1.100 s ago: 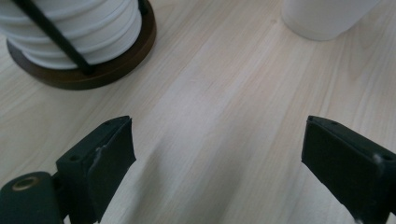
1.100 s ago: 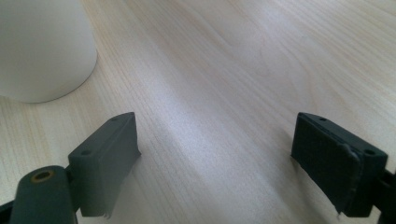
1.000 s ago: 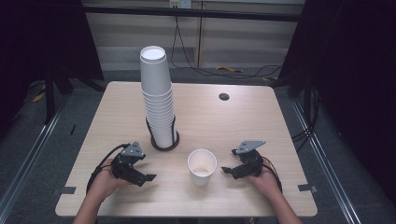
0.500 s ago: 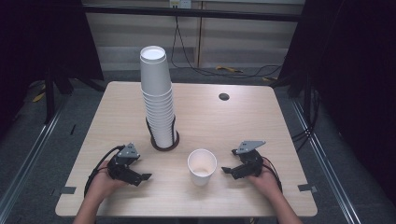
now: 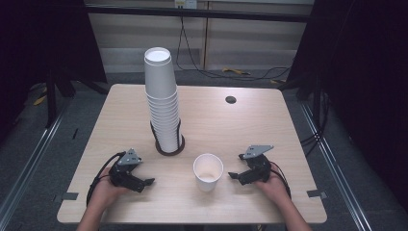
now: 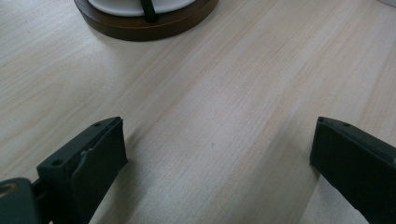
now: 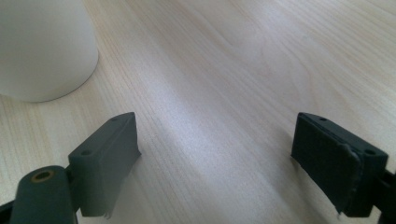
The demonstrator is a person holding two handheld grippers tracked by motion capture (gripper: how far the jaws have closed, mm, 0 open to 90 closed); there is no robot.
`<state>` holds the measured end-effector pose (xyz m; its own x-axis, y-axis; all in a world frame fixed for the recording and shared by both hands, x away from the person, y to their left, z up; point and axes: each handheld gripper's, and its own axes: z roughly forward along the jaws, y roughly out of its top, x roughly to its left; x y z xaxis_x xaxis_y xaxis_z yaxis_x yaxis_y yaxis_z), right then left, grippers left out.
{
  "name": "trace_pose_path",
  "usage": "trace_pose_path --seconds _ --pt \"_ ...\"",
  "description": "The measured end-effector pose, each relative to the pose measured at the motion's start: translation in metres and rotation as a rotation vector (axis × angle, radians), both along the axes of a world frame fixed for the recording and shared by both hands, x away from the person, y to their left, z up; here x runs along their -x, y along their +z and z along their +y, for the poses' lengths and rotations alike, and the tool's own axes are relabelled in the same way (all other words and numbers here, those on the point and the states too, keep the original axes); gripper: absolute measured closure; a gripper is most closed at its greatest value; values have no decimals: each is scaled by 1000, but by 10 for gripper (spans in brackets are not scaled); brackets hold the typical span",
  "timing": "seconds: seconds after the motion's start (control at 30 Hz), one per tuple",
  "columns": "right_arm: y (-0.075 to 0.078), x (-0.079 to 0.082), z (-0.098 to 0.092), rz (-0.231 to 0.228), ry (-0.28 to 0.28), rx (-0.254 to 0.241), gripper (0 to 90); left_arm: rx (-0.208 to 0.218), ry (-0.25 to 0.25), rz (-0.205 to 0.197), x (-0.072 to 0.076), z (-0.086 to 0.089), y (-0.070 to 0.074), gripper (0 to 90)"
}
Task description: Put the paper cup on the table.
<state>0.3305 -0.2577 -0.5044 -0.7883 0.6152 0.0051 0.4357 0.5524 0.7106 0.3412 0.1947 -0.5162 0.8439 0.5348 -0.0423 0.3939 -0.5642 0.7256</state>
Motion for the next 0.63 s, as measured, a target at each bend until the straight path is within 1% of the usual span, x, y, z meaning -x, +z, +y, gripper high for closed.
trace_pose_path --seconds 0.3,0.63 --pt "0 0 0 0 0 0 141 -7 -3 -3 0 0 0 25" --pt "0 0 0 -1 2 0 140 -8 4 -5 0 0 0 19"
